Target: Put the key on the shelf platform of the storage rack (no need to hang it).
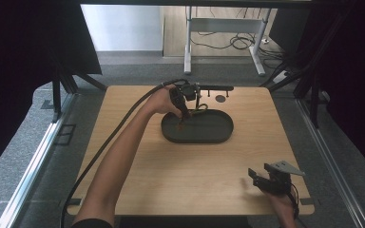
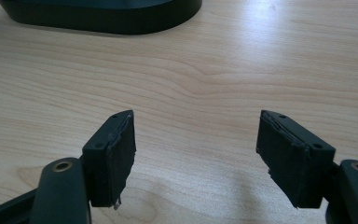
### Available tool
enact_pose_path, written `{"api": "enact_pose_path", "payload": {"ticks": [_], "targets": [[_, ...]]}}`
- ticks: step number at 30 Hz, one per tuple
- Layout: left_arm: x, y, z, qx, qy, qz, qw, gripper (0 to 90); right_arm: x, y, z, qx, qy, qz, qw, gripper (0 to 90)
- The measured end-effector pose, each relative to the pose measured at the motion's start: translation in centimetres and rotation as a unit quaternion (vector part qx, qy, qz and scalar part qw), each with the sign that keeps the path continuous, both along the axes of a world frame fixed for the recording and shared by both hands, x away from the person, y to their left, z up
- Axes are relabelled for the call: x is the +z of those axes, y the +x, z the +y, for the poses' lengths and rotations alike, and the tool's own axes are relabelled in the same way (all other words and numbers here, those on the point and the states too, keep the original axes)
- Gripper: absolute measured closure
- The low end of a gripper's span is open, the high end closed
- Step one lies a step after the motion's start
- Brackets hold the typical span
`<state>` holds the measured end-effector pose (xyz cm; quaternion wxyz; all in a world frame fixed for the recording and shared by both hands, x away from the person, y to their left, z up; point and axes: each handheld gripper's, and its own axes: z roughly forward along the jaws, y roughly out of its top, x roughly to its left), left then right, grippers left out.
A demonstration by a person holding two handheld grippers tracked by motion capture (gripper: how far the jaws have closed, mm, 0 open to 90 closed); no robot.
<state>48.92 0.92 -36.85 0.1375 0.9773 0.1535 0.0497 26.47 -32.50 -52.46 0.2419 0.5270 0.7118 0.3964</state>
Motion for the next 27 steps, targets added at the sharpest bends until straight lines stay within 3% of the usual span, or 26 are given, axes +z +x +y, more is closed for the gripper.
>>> {"api": "enact_pose_path", "payload": {"ticks": [9,27], "targets": [[-0.6,0.2,-0.3,-0.001,0.005,-0.002,1.0,66.4,-0.1,0.0,0.2,0.005,-0.004,0.002,1.0,29.1],[-3.6,0.7,-0.9,0.006,0.018,0.005,0.9998,66.2,-0.2,0.1,0.3,0.005,-0.006,0.004,1.0,29.1]]}}
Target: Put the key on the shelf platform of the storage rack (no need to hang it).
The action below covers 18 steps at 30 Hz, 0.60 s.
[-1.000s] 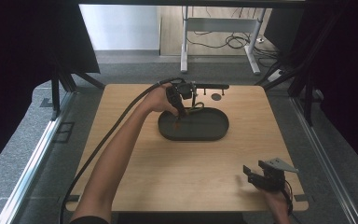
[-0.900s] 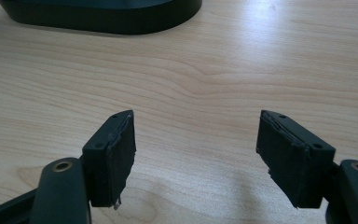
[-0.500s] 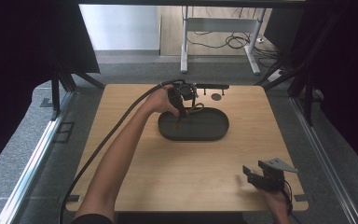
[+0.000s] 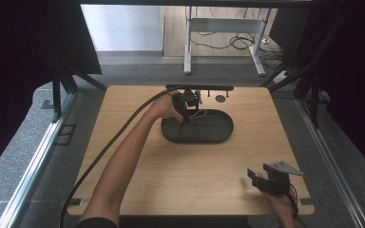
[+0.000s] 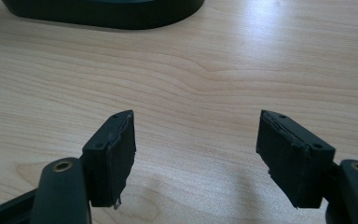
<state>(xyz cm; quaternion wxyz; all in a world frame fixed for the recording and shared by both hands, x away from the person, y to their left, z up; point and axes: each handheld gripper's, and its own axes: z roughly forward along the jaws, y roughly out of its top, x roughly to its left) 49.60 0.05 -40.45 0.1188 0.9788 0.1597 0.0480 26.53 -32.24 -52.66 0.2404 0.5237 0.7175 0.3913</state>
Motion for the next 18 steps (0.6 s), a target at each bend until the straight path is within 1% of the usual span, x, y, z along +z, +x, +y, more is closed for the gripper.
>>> {"api": "enact_pose_path", "payload": {"ticks": [3,6,9,18], "targets": [[-0.4,0.1,-0.1,-0.001,0.006,-0.005,1.0,66.2,0.0,0.0,0.0,0.0,0.0,0.0,1.0,29.1],[-0.8,0.1,-0.2,-0.002,0.008,-0.003,1.0,66.1,-0.1,0.0,0.0,-0.001,0.0,-0.001,1.0,29.1],[-1.4,0.1,-0.4,-0.004,0.015,0.0,0.9999,66.0,-0.1,0.0,0.1,0.0,0.0,-0.001,1.0,29.1],[-2.2,0.2,-0.5,-0.001,0.016,0.004,0.9999,65.4,-0.1,0.0,0.0,-0.001,-0.002,0.001,1.0,29.1]]}}
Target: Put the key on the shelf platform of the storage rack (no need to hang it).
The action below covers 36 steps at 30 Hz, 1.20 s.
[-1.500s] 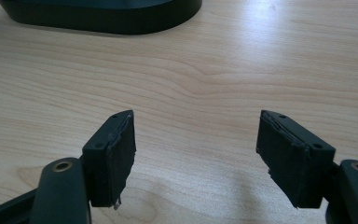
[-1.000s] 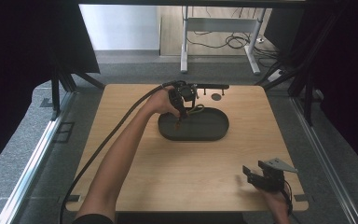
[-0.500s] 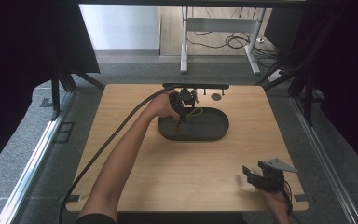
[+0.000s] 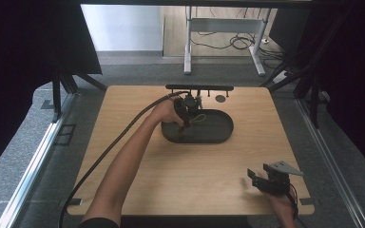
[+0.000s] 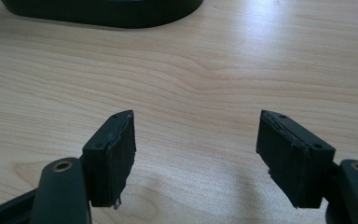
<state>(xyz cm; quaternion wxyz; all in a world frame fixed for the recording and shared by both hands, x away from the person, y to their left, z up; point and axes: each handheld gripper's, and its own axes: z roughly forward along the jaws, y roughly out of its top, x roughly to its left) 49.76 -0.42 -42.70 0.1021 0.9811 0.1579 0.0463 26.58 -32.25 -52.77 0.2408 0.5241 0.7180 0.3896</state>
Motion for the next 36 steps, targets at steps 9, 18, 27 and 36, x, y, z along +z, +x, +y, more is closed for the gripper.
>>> {"api": "enact_pose_path", "payload": {"ticks": [9,18,27,36], "targets": [[-0.5,-0.1,-0.1,-0.002,0.009,-0.009,0.9999,64.9,0.0,0.0,0.0,0.0,0.0,0.0,1.0,29.1],[1.1,-0.5,0.7,0.001,-0.02,-0.015,0.9997,61.3,0.0,0.0,0.1,0.0,0.001,-0.001,1.0,29.1],[3.2,-1.2,1.6,0.003,-0.033,-0.022,0.9992,60.3,-0.1,0.1,0.1,0.004,0.002,0.0,1.0,29.1],[4.4,-2.7,2.3,0.003,-0.044,-0.031,0.9985,57.5,0.2,-0.1,0.1,0.005,0.003,-0.003,1.0,29.1]]}}
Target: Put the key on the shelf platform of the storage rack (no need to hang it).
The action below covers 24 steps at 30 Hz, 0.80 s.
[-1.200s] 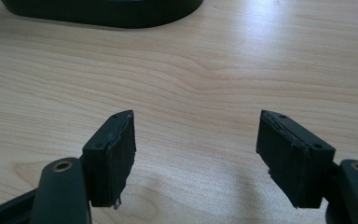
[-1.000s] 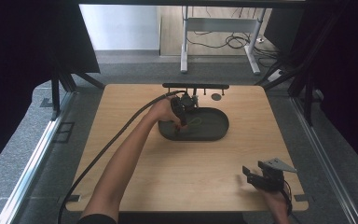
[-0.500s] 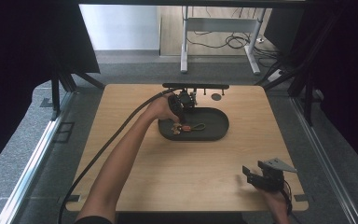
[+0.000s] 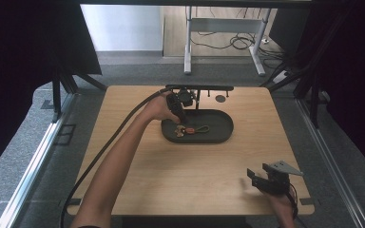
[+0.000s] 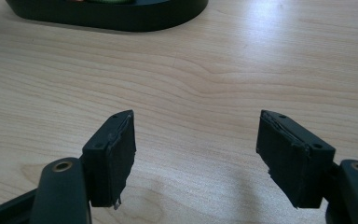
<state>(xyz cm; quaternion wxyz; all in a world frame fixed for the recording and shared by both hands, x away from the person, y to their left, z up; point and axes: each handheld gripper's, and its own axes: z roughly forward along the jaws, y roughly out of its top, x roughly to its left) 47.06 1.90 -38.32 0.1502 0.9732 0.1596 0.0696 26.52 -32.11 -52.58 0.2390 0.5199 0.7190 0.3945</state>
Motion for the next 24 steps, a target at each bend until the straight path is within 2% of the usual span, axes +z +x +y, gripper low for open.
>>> {"api": "enact_pose_path", "payload": {"ticks": [9,14,24], "targets": [[0.6,-2.3,2.1,0.002,-0.021,-0.011,0.9997,53.8,0.1,-0.2,0.2,-0.001,-0.003,0.0,1.0,29.1],[0.6,-4.2,3.9,0.002,-0.036,-0.01,0.9993,51.6,-0.1,-0.1,0.5,0.003,-0.01,0.001,0.9999,29.1],[0.1,-8.0,6.9,0.007,-0.051,-0.016,0.9985,50.1,-0.2,0.2,1.0,0.009,-0.017,0.001,0.9998,29.1]]}}
